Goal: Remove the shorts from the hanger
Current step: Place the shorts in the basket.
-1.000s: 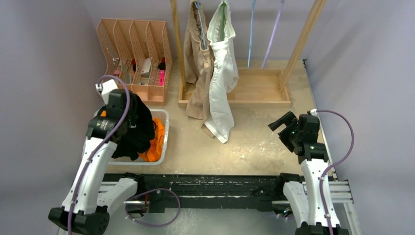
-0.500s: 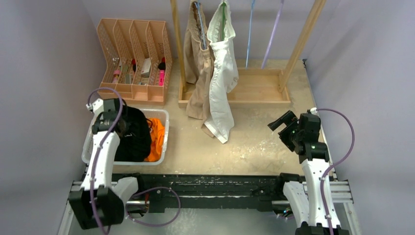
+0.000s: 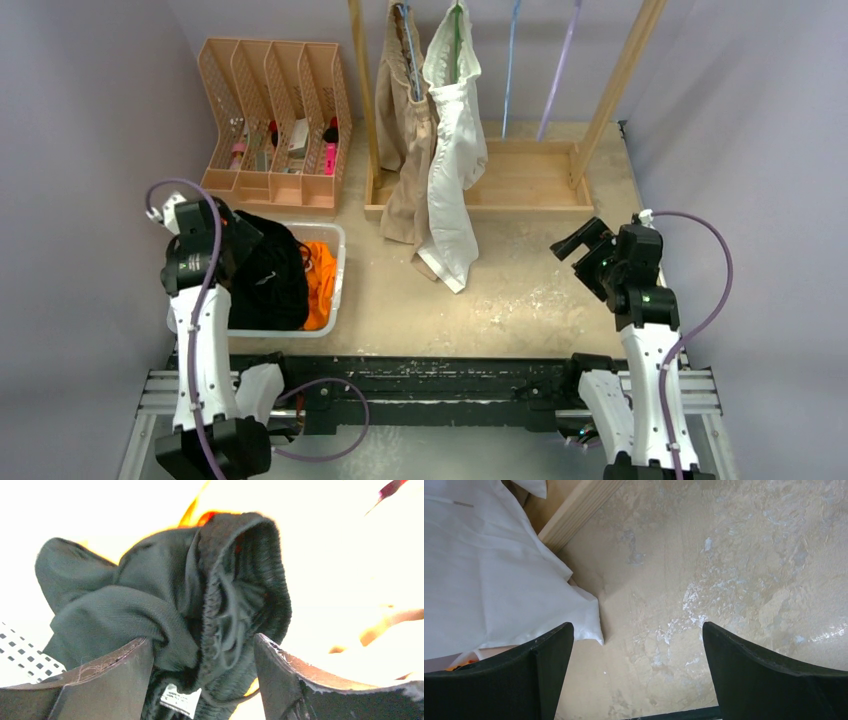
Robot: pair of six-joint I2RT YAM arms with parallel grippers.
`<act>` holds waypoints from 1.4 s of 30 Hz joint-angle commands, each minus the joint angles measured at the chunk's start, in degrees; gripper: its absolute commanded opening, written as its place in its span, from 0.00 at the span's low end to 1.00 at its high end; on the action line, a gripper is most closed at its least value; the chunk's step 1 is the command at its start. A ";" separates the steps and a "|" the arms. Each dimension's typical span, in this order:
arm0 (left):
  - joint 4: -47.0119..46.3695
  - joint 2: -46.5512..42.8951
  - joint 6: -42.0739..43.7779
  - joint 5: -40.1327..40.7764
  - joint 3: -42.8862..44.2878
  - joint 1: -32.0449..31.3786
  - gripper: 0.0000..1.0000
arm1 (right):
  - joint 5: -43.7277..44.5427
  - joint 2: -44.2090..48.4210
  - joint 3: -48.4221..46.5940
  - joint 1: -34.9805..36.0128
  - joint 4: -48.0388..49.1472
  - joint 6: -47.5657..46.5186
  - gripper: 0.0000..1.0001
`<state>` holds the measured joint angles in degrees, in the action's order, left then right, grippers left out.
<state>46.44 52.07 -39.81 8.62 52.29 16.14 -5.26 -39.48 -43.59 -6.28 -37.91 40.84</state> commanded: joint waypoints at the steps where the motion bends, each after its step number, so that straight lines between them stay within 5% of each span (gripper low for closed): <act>1: 5.19 -0.77 0.21 8.29 13.21 0.31 0.72 | 0.96 -0.27 -3.84 0.13 -0.93 -2.07 1.00; 5: 5.71 0.51 2.61 6.14 18.39 -0.12 0.69 | 0.85 0.30 -3.58 0.13 -1.07 -2.09 1.00; 10: -10.71 2.37 0.41 -26.88 9.99 -2.29 0.61 | -0.07 0.88 -3.05 0.13 -0.91 -1.92 0.99; 12: -16.11 3.34 -1.15 -32.81 5.24 -4.46 0.62 | -1.43 0.90 -3.05 0.13 -0.54 -2.23 1.00; 15: -20.03 4.25 -4.18 -34.63 -2.16 -6.87 0.63 | -3.75 1.14 -3.14 0.13 0.04 -3.53 1.00; 18: -21.40 3.95 -10.10 -26.20 -11.17 -5.26 0.62 | -6.56 1.32 -3.42 0.11 0.79 -4.15 1.00; 20: -25.31 3.87 -13.98 -22.42 -19.22 -2.51 0.63 | -8.58 1.15 -3.61 0.12 2.36 -4.80 1.00; 24: -32.45 9.77 -18.74 -27.80 -30.81 5.81 0.57 | -7.92 -1.76 -9.40 0.13 0.56 -10.02 1.00; 28: -29.66 11.26 -14.80 -27.59 -28.58 7.06 0.56 | -12.92 -3.24 -15.83 0.13 -0.40 -15.56 1.00; 42: -16.59 -3.76 -3.99 -26.80 -7.08 3.66 0.63 | -41.12 -4.80 -27.20 0.22 8.53 -18.20 0.90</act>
<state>25.54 50.13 -48.75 -19.86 39.51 22.06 -36.36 -41.82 -66.13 -6.24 -34.15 25.78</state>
